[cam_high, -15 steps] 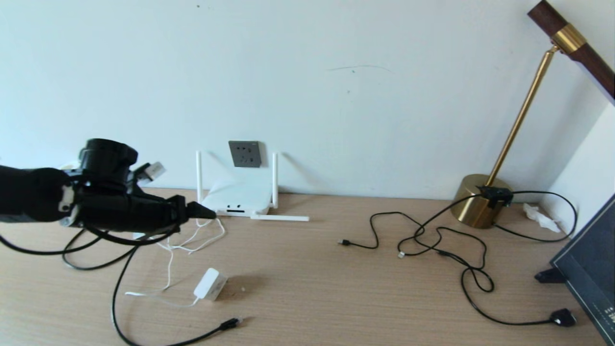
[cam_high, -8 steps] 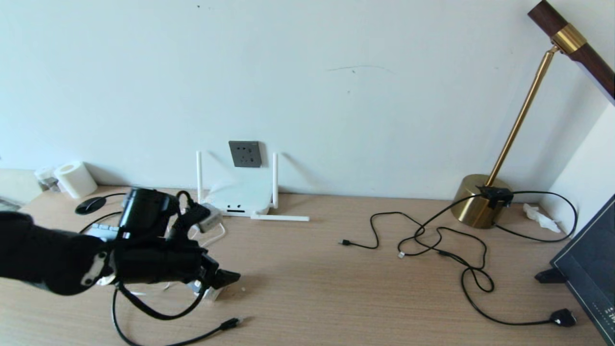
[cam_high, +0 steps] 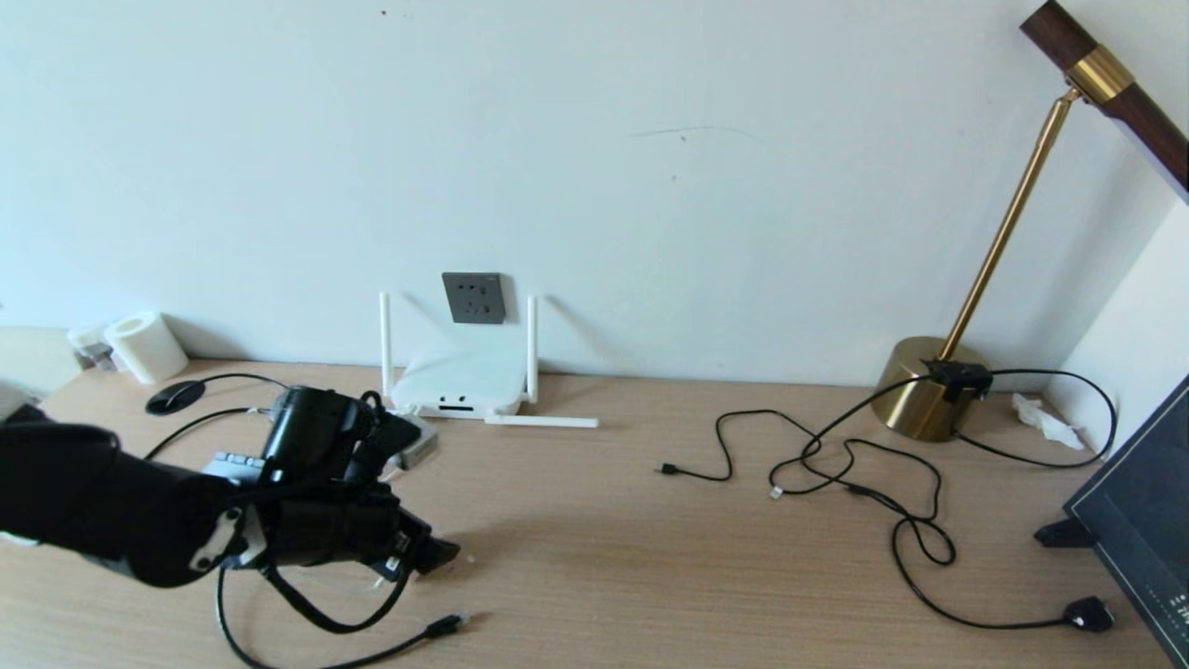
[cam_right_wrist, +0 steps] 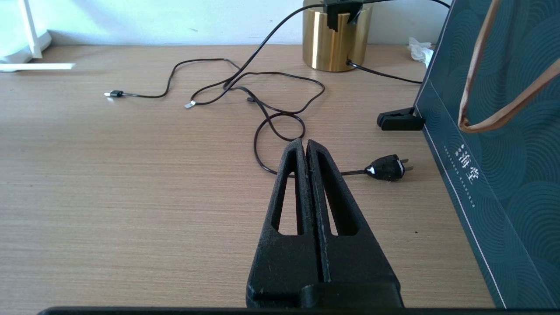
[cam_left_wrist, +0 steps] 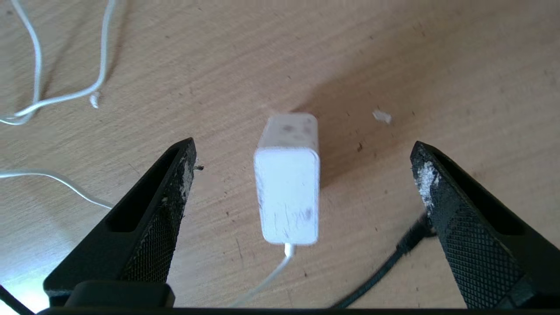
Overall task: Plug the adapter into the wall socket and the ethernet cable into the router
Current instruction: Plug plug into socket
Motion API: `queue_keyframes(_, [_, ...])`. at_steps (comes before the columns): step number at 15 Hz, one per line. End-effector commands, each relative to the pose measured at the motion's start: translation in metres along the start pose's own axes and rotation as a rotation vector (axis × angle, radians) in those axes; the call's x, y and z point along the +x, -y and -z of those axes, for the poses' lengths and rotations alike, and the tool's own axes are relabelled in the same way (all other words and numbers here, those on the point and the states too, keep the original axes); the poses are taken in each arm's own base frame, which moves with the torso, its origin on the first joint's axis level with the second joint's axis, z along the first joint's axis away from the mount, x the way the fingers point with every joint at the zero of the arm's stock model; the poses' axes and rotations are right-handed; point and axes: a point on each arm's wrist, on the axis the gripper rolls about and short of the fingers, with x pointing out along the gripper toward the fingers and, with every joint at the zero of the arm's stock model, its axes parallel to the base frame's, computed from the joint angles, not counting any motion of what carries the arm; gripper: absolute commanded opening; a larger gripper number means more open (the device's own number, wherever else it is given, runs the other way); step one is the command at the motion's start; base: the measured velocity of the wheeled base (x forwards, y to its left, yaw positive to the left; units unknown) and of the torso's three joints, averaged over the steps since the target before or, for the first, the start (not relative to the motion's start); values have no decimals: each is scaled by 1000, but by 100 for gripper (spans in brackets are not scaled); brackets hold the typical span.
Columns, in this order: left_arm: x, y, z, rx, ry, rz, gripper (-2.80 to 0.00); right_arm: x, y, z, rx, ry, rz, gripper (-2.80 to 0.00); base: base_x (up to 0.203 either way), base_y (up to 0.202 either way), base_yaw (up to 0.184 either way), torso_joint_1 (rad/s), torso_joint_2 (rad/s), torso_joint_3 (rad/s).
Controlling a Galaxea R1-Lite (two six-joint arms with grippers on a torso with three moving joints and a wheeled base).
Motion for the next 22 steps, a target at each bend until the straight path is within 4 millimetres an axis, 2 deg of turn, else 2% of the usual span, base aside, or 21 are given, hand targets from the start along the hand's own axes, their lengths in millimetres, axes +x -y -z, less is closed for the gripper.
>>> queue_keyframes(1, [4, 0, 3, -4, -16, 1, 0, 0, 0, 0, 0, -1, 0, -280, 0, 0, 0, 0, 0, 0])
queue_keyframes(17, [10, 3, 16, -5, -65, 25, 0, 0, 0, 0, 0, -1, 0, -280, 0, 0, 0, 0, 0, 0])
queue_keyframes(18, [11, 2, 15, -3, -65, 26, -105, 0, 0, 0, 0, -1, 0, -280, 0, 0, 0, 0, 0, 0])
queue_keyframes(19, [11, 2, 15, -2, -63, 25, -280, 0, 0, 0, 0, -1, 0, -280, 0, 0, 0, 0, 0, 0])
queue_keyframes(22, [12, 2, 16, -3, -69, 31, -280, 0, 0, 0, 0, -1, 0, -280, 0, 0, 0, 0, 0, 0])
